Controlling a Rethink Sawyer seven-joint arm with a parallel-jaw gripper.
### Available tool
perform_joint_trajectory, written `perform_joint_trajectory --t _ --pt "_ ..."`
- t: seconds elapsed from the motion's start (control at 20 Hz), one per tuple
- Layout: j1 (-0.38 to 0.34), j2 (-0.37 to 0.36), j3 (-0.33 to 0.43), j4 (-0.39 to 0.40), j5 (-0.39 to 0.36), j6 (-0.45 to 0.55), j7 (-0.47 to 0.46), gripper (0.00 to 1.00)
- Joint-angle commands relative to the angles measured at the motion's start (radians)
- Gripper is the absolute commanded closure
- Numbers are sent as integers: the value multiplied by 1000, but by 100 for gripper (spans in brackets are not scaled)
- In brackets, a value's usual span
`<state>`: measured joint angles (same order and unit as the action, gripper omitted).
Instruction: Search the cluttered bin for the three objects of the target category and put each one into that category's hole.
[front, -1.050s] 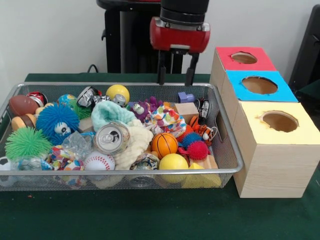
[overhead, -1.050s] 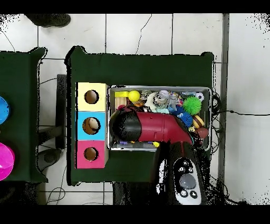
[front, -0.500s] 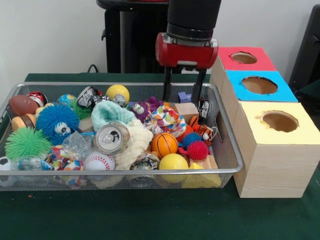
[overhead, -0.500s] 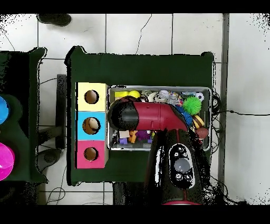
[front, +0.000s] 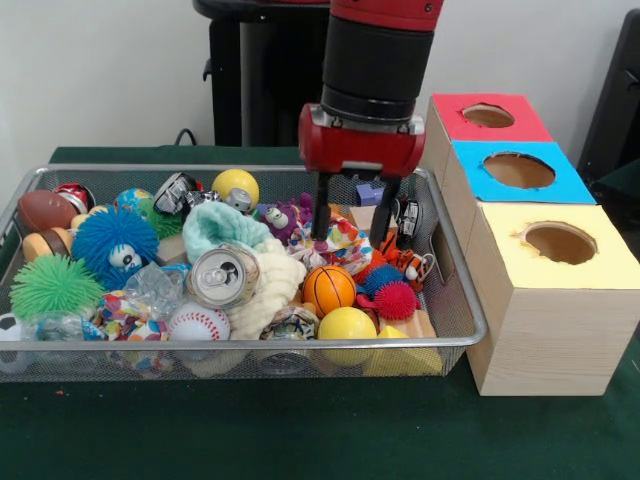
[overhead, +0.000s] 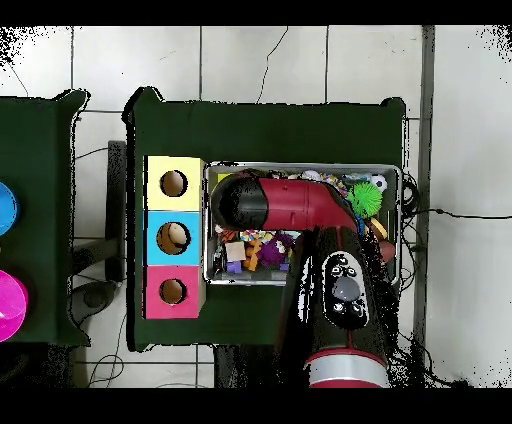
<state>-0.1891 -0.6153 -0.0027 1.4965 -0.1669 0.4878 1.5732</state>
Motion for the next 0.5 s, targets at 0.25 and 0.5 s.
perform_joint_trajectory --t 0.25,0.5 --pt "12 103 -12 -17 -40 -47 130 0" --pt "13 82 -10 40 8 4 158 0"
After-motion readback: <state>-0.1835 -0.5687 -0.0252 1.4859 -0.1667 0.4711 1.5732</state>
